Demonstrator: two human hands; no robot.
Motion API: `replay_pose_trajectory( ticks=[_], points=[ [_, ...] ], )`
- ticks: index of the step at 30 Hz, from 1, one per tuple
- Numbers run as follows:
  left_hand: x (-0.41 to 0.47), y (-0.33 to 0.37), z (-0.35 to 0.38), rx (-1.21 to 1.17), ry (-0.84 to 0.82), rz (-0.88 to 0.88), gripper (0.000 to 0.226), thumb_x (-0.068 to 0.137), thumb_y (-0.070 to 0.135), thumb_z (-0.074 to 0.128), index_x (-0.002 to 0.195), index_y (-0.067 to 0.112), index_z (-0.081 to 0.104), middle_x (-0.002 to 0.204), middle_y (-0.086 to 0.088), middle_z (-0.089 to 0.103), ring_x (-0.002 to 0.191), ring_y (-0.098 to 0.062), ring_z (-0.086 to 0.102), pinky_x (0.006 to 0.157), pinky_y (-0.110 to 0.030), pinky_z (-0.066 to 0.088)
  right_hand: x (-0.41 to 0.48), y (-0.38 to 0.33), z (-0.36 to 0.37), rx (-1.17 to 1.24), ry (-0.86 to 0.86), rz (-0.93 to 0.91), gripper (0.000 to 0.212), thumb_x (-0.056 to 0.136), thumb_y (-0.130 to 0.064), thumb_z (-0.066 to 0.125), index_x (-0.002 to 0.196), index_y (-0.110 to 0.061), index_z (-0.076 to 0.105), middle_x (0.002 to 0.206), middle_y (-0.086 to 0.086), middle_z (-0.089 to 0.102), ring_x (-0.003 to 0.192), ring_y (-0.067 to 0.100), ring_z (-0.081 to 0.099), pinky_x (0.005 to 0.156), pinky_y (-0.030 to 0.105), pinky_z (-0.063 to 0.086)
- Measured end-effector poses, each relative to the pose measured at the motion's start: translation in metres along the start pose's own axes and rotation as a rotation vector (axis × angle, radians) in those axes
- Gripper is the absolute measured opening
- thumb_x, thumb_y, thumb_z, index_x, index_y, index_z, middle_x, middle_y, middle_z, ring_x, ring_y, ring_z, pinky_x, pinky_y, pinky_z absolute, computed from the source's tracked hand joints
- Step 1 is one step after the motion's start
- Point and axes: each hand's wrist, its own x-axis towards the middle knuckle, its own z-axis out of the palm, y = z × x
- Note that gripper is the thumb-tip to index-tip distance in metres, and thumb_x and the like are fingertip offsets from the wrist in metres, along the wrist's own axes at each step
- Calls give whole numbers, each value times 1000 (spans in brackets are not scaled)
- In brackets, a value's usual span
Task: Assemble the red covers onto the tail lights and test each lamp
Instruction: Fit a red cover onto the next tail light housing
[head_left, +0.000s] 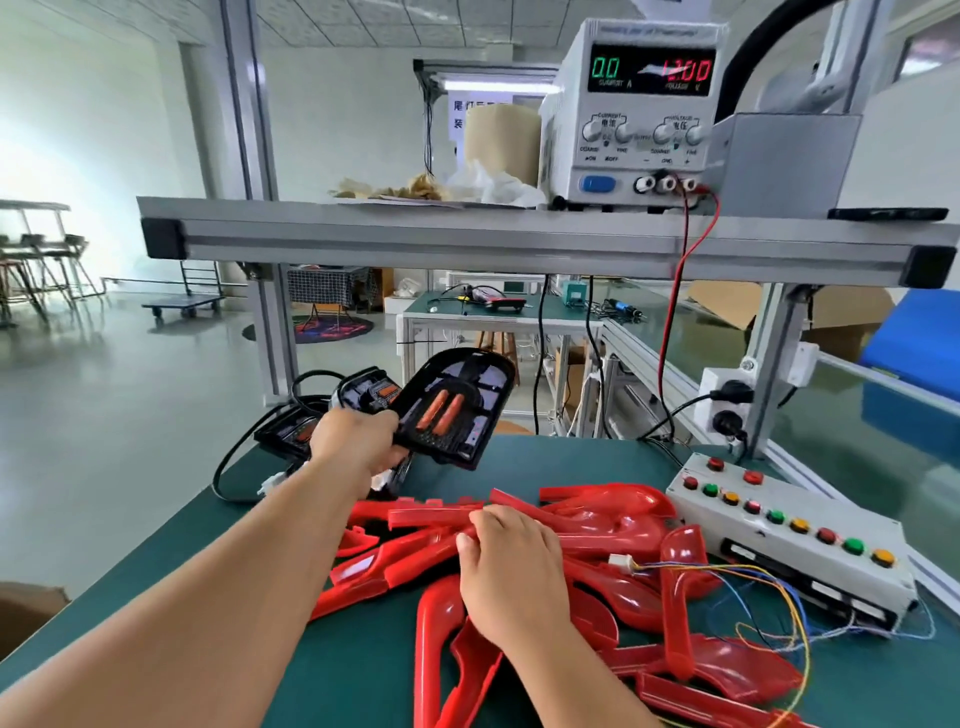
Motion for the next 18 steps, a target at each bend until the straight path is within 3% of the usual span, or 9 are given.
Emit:
replay_pose_trajectory(
  ticks=[2,5,7,9,11,14,16,18],
  points=[
    [-14,-3,-1,-132,-49,-55,10,76,6,62,68,4,59,47,-7,62,56,-26,66,70,-40,58,-1,-1,-2,2,-14,7,39,102,-41,32,134,-27,49,141,-11,46,134,13,37,113,34,21],
    [-42,-15,-1,-315,-133,-152,4,80,3,61,76,4,62,52,-7,65,41,-16,62,43,-21,51,-2,-3,-9,13,10,19,39,100,-35,36,136,-30,49,142,-10,46,138,12,34,116,35,17],
    [-61,-27,-3,-373,-144,-168,6,83,4,59,80,4,64,55,-7,68,42,-13,62,39,-19,48,-2,-9,-21,112,61,21,38,89,-20,47,123,-29,60,123,-6,58,122,14,50,106,32,32],
    [-79,-36,-5,-451,-153,-178,13,86,4,57,78,5,66,60,-7,71,45,-12,62,41,-19,48,-4,-17,-34,424,39,47,32,71,-10,51,89,-27,70,88,-9,67,86,8,62,77,30,45],
    [-98,-40,-5,-555,-149,-183,16,88,3,55,77,4,67,71,-12,72,51,-14,63,43,-21,50,-7,-24,-43,837,1,151,19,71,-9,55,74,-24,67,70,-9,67,71,7,65,68,36,49],
    [-124,-42,-2,-647,-140,-174,10,88,1,56,93,-2,64,88,-22,69,67,-25,62,63,-31,53,-10,-33,-50,1359,-31,241,5,85,-20,69,85,-16,69,74,-3,73,69,13,70,65,32,52],
    [-142,-45,-2,-618,-194,-159,20,87,6,60,106,2,60,85,-20,69,66,-25,61,63,-34,50,-7,-36,-54,1509,36,352,25,94,-32,61,97,-9,70,84,6,76,72,14,72,62,26,54],
    [-161,-47,-4,-450,-293,-112,38,83,25,69,116,10,57,82,-9,67,67,-19,61,62,-30,48,-4,-34,-62,1566,107,481,35,98,-35,54,111,-6,67,99,15,75,88,27,73,77,37,57]
  ],
)
